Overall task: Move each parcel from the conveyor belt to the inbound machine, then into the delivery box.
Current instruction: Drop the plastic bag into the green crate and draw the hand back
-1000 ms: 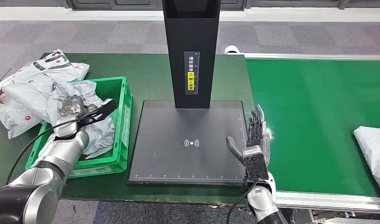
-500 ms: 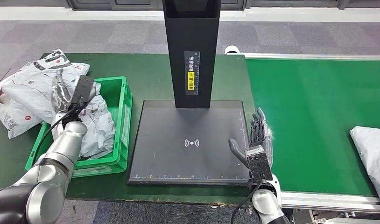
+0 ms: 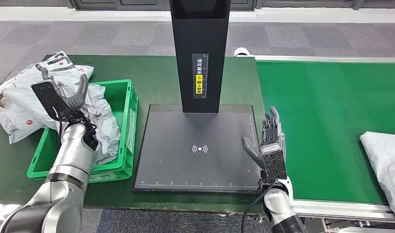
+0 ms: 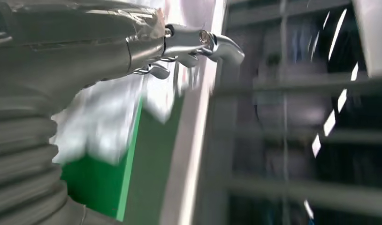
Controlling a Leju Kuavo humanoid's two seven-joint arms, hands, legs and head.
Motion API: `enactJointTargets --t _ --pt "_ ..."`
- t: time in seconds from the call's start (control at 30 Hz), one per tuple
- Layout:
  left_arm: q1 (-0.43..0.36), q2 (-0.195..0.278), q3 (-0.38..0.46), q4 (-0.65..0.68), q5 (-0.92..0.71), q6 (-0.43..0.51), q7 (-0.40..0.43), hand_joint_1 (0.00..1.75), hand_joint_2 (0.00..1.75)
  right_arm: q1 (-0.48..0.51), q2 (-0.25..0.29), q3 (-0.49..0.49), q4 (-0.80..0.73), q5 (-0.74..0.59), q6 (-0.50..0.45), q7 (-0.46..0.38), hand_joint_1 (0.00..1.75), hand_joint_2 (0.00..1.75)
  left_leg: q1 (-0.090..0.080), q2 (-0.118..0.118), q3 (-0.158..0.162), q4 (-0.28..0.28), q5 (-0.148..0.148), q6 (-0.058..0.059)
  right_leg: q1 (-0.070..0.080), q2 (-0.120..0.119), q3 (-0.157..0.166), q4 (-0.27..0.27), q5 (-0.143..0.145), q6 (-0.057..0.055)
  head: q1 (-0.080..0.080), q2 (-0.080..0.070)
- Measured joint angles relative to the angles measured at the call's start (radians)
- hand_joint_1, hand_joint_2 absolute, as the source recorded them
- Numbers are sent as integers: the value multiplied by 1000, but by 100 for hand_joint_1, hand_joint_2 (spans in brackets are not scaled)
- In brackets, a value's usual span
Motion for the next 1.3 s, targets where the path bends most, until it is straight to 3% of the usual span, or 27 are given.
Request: enactJointTargets --t 0.13,0.33,0.47,0.63,0.7,0.77,0.87,0.93,1.1,1.3 --pt "80 -38 -135 -80 60 -158 32 0 175 -21 -14 -23 20 33 -41 9 0 175 -1 -1 -1 0 -1 1 -2 -1 0 -1 0 1 0 0" --pt "134 -74 -301 -94 79 -265 59 0 175 -58 -39 -80 80 146 -143 62 0 175 -2 0 -1 0 -1 2 -3 0 -1 -1 1 2 0 0" --pt "156 -111 -394 -60 56 -279 41 0 175 -86 -71 -147 167 487 -275 196 0 175 -2 -4 -1 1 -1 3 -3 -4 0 -1 0 2 0 0" --pt "180 -140 -454 -17 71 -307 38 0 175 -99 -86 -300 242 775 -296 270 0 175 -2 -4 -2 1 -1 3 -3 -4 0 -1 0 2 0 0" --pt "183 -147 -463 -5 77 -319 42 0 175 -102 -87 -361 264 904 -297 342 0 175 -2 -4 -2 1 -1 4 -3 -4 0 -1 0 2 0 0" --pt "183 -156 -470 9 73 -323 51 0 175 -106 -98 -417 295 1063 -297 466 0 175 -2 -5 -2 1 -1 4 -3 -5 0 -1 0 2 0 0" --pt "183 -164 -474 27 43 -300 63 0 175 -107 -135 -481 339 1289 -297 673 0 175 -2 -6 -3 1 -1 4 -3 -6 0 -1 0 3 0 0" --pt "182 -165 -476 38 12 -276 73 0 175 -107 -167 -504 370 1366 -297 762 0 175 -2 -5 -3 1 -1 4 -4 -5 0 -1 0 3 0 0" --pt "166 -167 -490 69 -37 -259 82 0 175 -153 -243 -510 551 1405 -231 971 0 175 -2 -5 -3 1 -1 5 -5 -5 0 -1 0 4 0 0" --pt "148 -172 -493 101 -47 -258 86 0 175 -187 -282 -503 685 1407 -134 1036 0 175 -2 -6 -3 1 -1 6 -4 -6 0 -1 0 4 0 0"
